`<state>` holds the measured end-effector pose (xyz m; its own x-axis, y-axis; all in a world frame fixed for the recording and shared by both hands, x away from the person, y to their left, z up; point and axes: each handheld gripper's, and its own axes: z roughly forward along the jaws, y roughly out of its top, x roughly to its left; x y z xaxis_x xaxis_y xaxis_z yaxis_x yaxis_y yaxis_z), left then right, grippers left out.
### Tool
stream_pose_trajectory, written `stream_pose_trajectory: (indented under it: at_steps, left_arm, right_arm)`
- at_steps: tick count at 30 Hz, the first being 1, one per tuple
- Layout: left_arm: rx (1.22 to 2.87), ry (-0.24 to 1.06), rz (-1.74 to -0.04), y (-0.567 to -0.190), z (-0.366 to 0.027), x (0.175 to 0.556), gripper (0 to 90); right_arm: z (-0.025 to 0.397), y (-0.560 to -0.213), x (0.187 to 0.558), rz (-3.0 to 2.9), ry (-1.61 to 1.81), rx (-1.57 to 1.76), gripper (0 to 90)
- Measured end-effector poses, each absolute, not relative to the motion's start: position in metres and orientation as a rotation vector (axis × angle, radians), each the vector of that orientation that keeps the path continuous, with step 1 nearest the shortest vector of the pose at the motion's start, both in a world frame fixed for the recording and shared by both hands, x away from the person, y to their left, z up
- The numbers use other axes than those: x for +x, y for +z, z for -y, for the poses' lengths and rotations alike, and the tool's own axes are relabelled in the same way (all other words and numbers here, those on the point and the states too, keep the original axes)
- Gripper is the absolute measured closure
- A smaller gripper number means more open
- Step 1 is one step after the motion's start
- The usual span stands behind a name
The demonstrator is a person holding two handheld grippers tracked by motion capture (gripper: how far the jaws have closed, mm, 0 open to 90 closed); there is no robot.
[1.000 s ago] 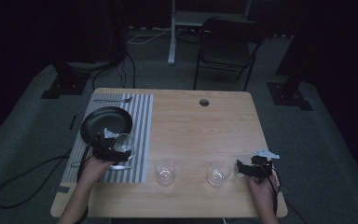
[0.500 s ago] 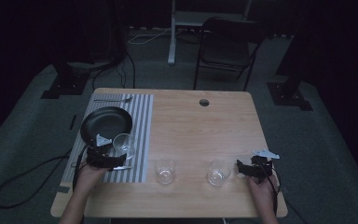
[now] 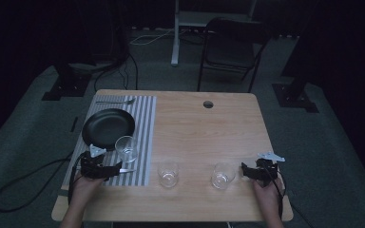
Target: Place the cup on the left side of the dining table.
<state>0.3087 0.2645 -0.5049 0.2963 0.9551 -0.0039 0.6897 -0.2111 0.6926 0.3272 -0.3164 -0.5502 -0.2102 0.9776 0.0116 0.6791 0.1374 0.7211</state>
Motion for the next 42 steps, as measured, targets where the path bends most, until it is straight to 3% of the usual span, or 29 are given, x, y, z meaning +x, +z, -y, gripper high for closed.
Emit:
stream_pose_trajectory:
  at_steps: [42]
  left_arm:
    - [1.932,0.65,-1.598,-0.542,-0.299,0.265,6.5]
  right_arm:
    - [0.316,-0.55,0.327,-1.952,0.843,1.586,12.4]
